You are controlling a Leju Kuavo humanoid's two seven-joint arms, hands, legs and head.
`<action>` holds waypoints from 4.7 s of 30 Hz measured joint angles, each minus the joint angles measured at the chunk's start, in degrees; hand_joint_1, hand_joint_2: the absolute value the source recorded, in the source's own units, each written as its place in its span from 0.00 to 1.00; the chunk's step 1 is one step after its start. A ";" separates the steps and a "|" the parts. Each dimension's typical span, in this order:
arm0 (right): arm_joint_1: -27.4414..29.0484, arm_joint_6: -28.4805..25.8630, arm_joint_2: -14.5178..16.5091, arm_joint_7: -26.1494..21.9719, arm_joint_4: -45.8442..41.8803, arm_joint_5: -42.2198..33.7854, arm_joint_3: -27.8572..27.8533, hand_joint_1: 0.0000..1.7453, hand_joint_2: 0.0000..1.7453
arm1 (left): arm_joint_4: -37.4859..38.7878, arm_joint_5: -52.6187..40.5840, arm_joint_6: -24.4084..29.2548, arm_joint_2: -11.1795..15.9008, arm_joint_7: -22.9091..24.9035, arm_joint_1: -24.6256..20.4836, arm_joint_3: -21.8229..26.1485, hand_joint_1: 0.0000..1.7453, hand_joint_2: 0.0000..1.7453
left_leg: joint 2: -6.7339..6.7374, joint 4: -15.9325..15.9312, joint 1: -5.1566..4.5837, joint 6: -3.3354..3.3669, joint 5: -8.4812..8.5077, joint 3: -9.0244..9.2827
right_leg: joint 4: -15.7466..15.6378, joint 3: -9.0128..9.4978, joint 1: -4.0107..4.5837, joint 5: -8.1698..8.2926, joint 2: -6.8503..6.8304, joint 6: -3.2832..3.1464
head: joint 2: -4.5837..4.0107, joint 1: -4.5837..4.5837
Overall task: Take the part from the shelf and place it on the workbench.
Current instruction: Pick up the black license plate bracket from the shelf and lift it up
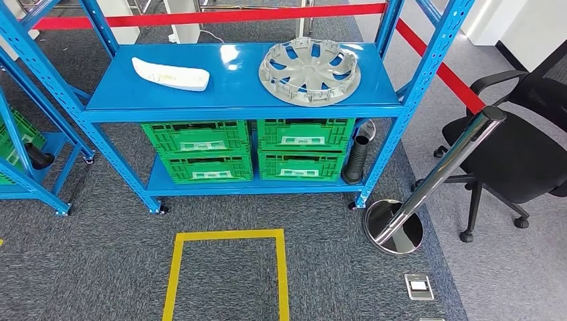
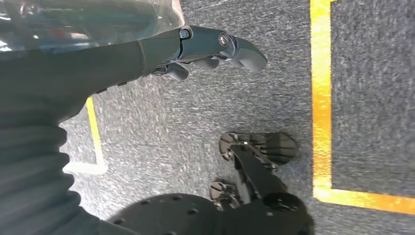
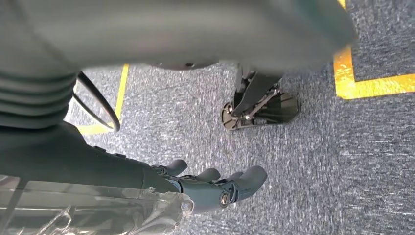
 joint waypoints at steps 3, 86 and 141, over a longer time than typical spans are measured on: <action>-0.71 -1.01 0.01 0.55 0.23 -2.79 2.88 0.00 0.00 | -0.07 3.31 1.51 -0.10 0.00 -0.67 -2.81 0.00 0.00 | 0.00 -0.07 0.00 -0.06 0.04 0.03 | 0.00 0.00 0.00 0.00 0.00 -0.01 | 0.00 0.01; -42.59 15.24 -30.58 33.61 -53.70 61.11 31.59 0.00 0.00 | 0.90 45.54 20.01 -0.27 3.29 -13.65 -59.97 0.00 0.00 | -0.18 -0.19 -0.10 -0.02 0.41 0.09 | 0.06 0.12 -0.01 0.25 -0.18 0.00 | 0.00 0.01; -57.63 16.81 -22.04 31.28 -57.59 62.84 55.18 0.00 0.00 | 2.75 41.48 19.36 0.20 6.36 -15.85 -66.66 0.00 0.00 | -0.49 -0.31 -0.07 -0.06 0.57 0.00 | 0.06 0.02 -0.01 0.25 -0.56 -0.01 | 0.00 0.00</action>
